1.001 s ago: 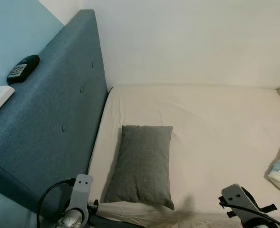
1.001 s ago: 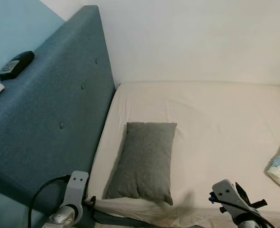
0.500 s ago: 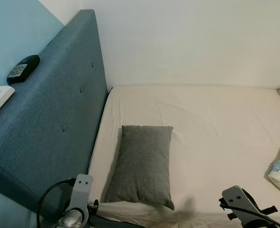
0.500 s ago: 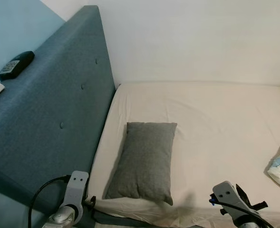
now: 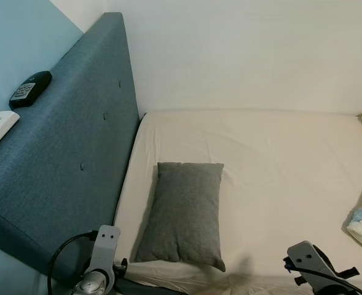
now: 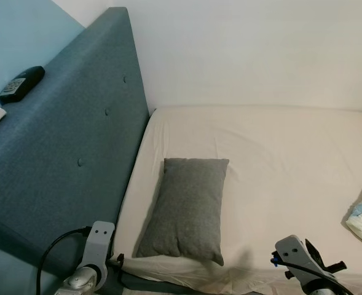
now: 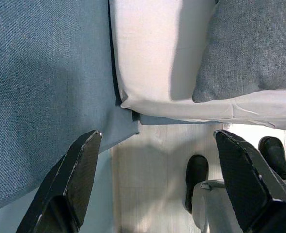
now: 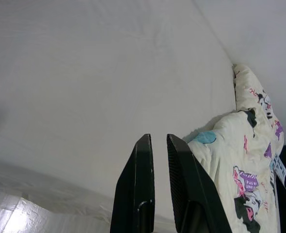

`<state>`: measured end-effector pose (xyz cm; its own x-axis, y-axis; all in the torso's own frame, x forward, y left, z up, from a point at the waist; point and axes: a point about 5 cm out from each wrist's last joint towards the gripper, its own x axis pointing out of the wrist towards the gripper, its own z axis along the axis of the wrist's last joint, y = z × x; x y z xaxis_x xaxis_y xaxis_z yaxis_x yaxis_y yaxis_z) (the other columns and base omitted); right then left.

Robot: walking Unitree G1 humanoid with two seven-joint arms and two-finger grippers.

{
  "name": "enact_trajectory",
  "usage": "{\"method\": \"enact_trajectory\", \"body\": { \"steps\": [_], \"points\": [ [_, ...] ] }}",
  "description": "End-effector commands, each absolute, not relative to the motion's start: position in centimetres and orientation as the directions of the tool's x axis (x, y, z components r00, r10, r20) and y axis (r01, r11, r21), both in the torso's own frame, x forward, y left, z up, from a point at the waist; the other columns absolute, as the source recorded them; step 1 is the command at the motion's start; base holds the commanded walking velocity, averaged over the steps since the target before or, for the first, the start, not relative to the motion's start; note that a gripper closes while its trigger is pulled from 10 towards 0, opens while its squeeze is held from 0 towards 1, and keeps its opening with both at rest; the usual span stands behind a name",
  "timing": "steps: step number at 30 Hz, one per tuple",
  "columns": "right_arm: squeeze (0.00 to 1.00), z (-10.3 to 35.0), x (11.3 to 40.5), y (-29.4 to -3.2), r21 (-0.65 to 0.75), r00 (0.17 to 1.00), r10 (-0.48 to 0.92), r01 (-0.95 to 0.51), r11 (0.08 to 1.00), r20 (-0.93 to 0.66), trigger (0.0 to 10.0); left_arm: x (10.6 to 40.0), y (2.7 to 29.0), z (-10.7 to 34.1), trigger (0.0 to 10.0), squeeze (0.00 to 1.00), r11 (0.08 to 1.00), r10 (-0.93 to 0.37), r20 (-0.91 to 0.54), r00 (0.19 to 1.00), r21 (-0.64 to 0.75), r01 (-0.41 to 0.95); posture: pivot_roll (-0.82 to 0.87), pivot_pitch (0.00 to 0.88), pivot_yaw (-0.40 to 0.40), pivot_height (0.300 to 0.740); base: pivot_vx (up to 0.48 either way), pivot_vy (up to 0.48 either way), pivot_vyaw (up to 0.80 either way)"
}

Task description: Clean up the room

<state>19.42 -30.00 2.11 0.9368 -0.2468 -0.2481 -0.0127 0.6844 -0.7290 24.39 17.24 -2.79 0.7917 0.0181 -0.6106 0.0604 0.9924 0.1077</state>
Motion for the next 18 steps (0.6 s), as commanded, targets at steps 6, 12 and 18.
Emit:
{"method": "enact_trajectory", "body": {
  "steps": [6,12,18],
  "points": [
    [0.00,2.01,18.99,-30.08,-0.731,0.936,-0.242,-0.021,0.682,-0.254,10.0,23.62,17.55,-3.48,10.0,0.00,0.992,0.027,-0.638,0.770,0.112,0.058,0.03,0.148,-0.012,0.740,0.000,0.000,0.00],
    [0.00,1.97,19.02,-30.00,-0.730,0.937,-0.242,-0.022,0.683,-0.254,10.0,23.62,17.68,-3.46,10.0,0.00,0.992,0.029,-0.637,0.770,0.115,0.058,0.03,0.142,-0.013,0.740,0.000,0.000,0.00],
    [0.00,1.93,19.06,-29.96,-0.730,0.936,-0.242,-0.022,0.683,-0.254,10.0,23.65,17.66,-3.45,10.0,0.00,0.992,0.027,-0.637,0.771,0.115,0.059,0.04,0.135,-0.014,0.740,0.000,0.000,0.00]
  ]
}}
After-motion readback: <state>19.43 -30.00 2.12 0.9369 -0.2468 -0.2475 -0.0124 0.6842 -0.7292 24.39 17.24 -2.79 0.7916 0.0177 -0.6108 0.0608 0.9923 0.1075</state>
